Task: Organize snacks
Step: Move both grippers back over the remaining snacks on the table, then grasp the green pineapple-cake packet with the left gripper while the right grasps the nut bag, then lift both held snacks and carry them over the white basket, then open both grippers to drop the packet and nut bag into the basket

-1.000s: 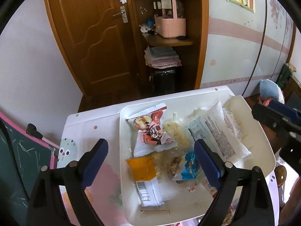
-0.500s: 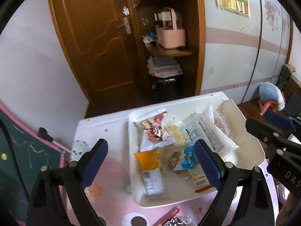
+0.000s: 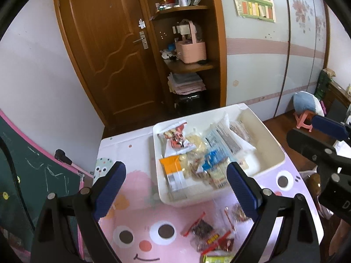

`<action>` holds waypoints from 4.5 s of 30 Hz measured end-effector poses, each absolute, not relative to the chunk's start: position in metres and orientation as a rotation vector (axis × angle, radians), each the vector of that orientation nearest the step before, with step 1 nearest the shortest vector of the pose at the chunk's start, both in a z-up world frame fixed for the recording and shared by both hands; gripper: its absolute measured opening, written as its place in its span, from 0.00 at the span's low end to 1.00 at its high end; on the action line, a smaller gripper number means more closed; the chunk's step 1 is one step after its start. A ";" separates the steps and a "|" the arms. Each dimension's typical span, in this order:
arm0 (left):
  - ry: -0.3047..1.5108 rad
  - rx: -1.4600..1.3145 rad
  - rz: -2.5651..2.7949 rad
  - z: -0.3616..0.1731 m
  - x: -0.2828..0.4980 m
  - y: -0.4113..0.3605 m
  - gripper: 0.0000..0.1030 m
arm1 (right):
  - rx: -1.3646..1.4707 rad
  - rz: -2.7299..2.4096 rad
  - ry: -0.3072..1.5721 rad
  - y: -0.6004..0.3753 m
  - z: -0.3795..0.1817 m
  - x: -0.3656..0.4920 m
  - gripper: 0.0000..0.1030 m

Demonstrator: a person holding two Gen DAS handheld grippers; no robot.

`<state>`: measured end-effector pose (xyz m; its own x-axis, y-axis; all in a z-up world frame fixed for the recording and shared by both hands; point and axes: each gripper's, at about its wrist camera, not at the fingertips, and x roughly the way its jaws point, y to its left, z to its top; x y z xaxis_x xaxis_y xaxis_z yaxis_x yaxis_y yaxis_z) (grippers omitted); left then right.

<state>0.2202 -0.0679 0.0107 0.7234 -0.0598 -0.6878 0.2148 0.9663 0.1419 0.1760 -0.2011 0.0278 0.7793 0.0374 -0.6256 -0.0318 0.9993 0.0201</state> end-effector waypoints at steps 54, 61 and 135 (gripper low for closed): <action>1.135 0.083 -0.226 -0.219 0.119 -0.057 0.50 | 0.224 -0.060 1.009 -0.224 -0.179 0.154 0.68; 1.126 0.020 -0.209 -0.219 0.128 -0.036 0.50 | 0.177 -0.028 1.037 -0.212 -0.199 0.177 0.67; 0.789 0.130 -0.134 -0.035 0.346 -0.097 0.83 | -0.108 -0.086 0.671 -0.212 -0.015 0.285 0.46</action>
